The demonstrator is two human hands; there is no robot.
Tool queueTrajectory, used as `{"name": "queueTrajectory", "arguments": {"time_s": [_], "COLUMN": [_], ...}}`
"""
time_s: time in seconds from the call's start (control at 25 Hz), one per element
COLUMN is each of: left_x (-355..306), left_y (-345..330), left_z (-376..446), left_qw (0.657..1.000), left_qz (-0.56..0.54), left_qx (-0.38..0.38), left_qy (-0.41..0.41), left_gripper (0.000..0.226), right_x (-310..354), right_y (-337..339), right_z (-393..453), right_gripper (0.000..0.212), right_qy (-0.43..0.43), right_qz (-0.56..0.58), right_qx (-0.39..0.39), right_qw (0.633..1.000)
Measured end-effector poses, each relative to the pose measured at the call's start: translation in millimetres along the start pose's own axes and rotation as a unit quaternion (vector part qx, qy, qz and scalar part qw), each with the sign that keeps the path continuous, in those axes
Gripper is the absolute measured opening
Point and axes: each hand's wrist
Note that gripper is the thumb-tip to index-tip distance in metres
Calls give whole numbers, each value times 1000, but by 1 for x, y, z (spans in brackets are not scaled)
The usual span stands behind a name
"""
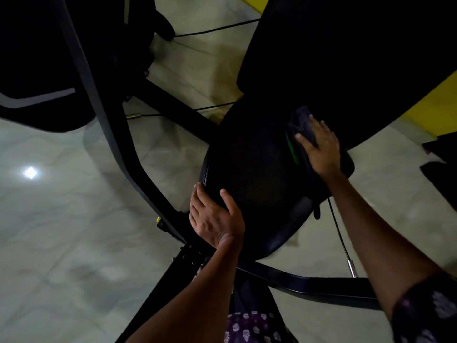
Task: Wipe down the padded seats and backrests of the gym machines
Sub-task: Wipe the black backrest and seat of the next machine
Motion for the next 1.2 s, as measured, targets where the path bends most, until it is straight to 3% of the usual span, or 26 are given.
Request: {"name": "queueTrajectory", "arguments": {"time_s": [0.08,0.12,0.24,0.4,0.44,0.52,0.6,0.68,0.8,1.04,1.2], "left_x": [1,2,2,3,3,3,4,4,10,37,39], "left_y": [-1,-1,1,3,3,2,2,2,10,37,56], "left_z": [2,2,3,3,3,4,7,10,15,35,40], "left_qw": [1000,1000,1000,1000,1000,1000,999,999,996,960,937], "left_qz": [0,2,3,-8,-11,-7,0,0,-30,10,41], "left_qx": [4,6,-2,1,10,22,38,53,76,247,332], "left_qy": [-1,-2,-4,4,3,0,-2,-2,-20,-130,-97], "left_gripper": [69,70,72,78,79,73,61,56,53,58,56], "right_x": [34,56,98,44,26,13,32,62,95,124,144], "right_y": [-13,-21,-35,-13,-7,-2,-12,-22,-29,-46,-48], "right_z": [12,11,-17,-60,-60,-52,-45,-45,-69,-142,-182], "right_gripper": [73,72,83,86,87,87,82,76,73,62,54], "right_qy": [-91,-90,20,199,181,62,-55,-96,-71,0,25], "right_qz": [-45,-76,-101,-84,-89,-87,-92,-105,-120,-83,-18], "right_qx": [-3,14,59,80,65,29,22,30,45,9,17], "right_qw": [995,993,993,973,977,994,994,989,989,997,999]}}
Point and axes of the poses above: each hand's wrist, its own z-axis towards the middle knuckle, its own y-axis out of the back of the hand, x = y × z, and after that the axes turned 10 degrees about y, right-handed
